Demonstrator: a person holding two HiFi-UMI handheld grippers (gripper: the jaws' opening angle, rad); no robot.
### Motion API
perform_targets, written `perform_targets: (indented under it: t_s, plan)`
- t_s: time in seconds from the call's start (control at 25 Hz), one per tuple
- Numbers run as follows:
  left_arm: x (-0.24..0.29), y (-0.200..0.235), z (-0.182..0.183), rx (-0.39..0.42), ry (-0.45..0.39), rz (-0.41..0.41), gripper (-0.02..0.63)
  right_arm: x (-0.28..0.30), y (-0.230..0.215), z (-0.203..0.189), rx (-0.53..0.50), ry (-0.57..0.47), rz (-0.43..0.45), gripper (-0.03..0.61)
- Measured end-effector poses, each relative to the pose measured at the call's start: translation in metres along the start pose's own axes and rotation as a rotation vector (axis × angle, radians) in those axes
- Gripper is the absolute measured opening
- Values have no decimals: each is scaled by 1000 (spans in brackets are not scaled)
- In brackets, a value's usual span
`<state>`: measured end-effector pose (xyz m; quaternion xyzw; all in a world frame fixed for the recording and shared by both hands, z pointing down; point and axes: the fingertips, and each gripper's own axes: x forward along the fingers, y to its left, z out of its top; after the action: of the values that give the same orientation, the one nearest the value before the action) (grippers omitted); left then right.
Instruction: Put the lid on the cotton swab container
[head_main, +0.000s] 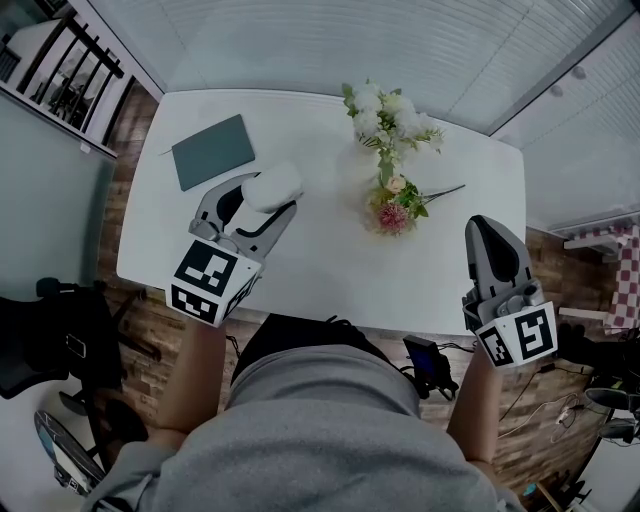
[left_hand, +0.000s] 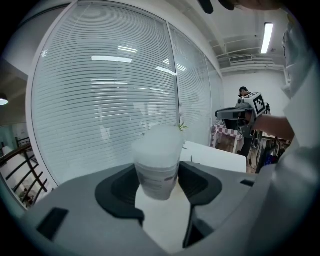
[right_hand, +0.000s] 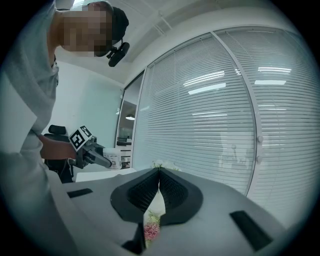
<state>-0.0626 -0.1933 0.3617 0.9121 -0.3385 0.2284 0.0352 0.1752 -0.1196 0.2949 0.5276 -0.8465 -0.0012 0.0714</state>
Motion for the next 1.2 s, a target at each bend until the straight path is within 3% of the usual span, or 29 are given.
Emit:
perform_targets:
  t_s: [0.4, 1.2]
  plan:
    - [20, 1, -21, -19, 51, -10, 243, 4, -4, -13, 17, 31, 8, 26]
    - [77, -11, -95, -12, 245, -110, 243, 15, -1, -65, 100, 131, 19, 26]
